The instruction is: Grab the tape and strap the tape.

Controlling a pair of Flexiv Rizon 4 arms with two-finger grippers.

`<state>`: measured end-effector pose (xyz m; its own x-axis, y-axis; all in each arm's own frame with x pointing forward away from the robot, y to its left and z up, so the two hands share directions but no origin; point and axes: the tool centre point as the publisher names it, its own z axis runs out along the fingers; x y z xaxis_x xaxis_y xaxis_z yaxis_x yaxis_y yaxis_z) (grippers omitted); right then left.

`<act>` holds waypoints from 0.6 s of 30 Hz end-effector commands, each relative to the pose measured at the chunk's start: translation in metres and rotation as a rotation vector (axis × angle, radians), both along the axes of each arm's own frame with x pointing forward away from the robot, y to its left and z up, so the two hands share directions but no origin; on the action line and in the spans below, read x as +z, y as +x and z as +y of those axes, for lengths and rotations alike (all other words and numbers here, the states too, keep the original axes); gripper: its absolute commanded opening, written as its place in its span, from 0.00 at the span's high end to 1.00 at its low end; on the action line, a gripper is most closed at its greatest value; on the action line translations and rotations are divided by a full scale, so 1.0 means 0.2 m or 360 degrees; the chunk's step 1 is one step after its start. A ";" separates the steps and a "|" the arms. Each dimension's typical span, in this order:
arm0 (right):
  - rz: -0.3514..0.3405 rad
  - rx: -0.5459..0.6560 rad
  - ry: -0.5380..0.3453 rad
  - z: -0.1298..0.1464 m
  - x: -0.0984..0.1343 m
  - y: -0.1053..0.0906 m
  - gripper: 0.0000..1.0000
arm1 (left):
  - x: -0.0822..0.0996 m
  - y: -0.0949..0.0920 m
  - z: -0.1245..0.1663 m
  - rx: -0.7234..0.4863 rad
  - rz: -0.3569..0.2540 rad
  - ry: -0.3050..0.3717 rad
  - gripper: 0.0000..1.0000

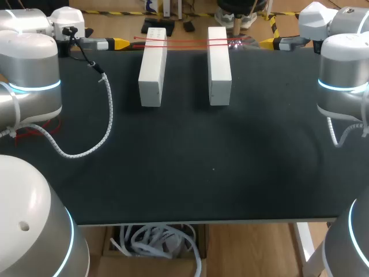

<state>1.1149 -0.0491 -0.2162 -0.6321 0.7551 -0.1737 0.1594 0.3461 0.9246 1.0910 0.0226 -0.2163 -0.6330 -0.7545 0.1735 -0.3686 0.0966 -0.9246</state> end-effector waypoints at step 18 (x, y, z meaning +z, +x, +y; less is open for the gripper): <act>-0.0001 0.0001 0.0001 0.00 0.00 0.00 0.00 | 0.00 -0.01 0.00 -0.0026 -0.0044 -0.0006 0.00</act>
